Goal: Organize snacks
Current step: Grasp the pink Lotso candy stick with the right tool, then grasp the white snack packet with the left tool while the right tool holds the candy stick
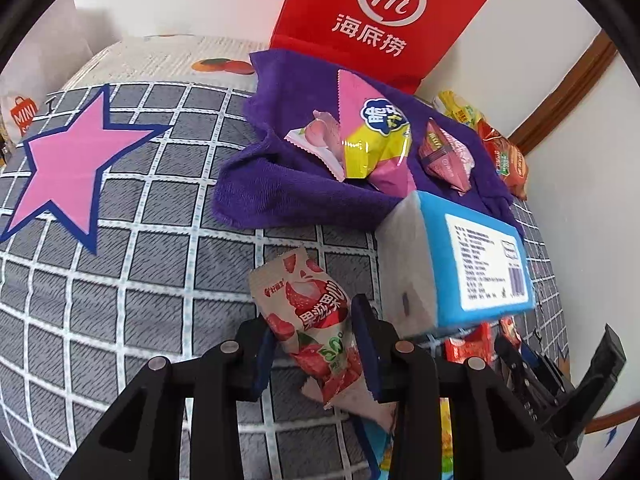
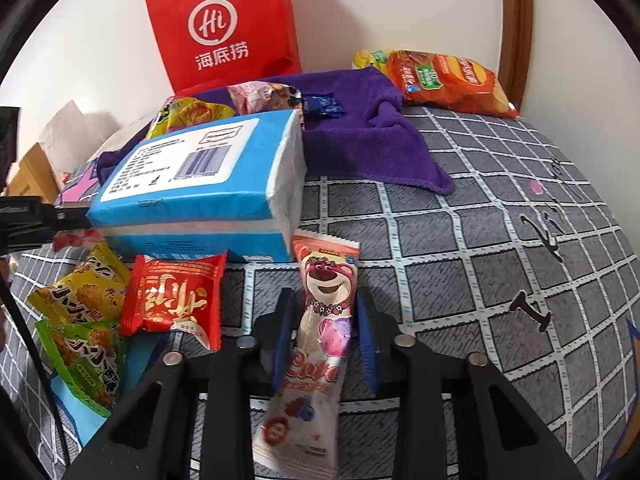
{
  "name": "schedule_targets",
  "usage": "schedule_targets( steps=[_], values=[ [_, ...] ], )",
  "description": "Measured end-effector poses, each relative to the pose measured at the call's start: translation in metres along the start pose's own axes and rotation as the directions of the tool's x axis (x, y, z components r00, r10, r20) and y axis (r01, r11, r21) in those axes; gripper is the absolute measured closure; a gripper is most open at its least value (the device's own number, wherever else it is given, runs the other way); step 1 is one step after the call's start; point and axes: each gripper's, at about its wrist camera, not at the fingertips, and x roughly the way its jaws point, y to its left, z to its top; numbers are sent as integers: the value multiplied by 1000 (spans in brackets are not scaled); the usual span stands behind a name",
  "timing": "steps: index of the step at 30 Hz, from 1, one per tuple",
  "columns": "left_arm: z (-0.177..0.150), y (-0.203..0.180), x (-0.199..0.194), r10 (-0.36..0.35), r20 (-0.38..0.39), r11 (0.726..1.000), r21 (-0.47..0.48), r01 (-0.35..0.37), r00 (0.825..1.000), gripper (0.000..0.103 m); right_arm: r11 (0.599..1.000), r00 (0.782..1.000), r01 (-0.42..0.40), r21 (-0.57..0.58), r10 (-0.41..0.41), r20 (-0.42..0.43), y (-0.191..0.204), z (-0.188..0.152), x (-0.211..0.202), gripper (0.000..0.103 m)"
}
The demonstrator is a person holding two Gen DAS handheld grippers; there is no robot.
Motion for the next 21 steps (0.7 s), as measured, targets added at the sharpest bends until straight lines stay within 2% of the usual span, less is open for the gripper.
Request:
schedule_targets(
  steps=[2,8,16,21],
  values=[
    [-1,-2,-6,1,9,1000,5,-1,1000,70,1000,1000,11,0,-11,-4,0,0,-1,80],
    [-2,-1,-29,-3,41,1000,10,3,999,72,1000,999,15,20,-14,-44,-4,3,-11,81],
    [4,-17,-54,-31,100,998,55,26,994,82,999,999,7,40,-9,43,-13,25,-56,81],
    [5,-24,-46,-12,77,997,76,6,997,83,1000,996,10,20,-12,91,-11,38,-73,81]
  ],
)
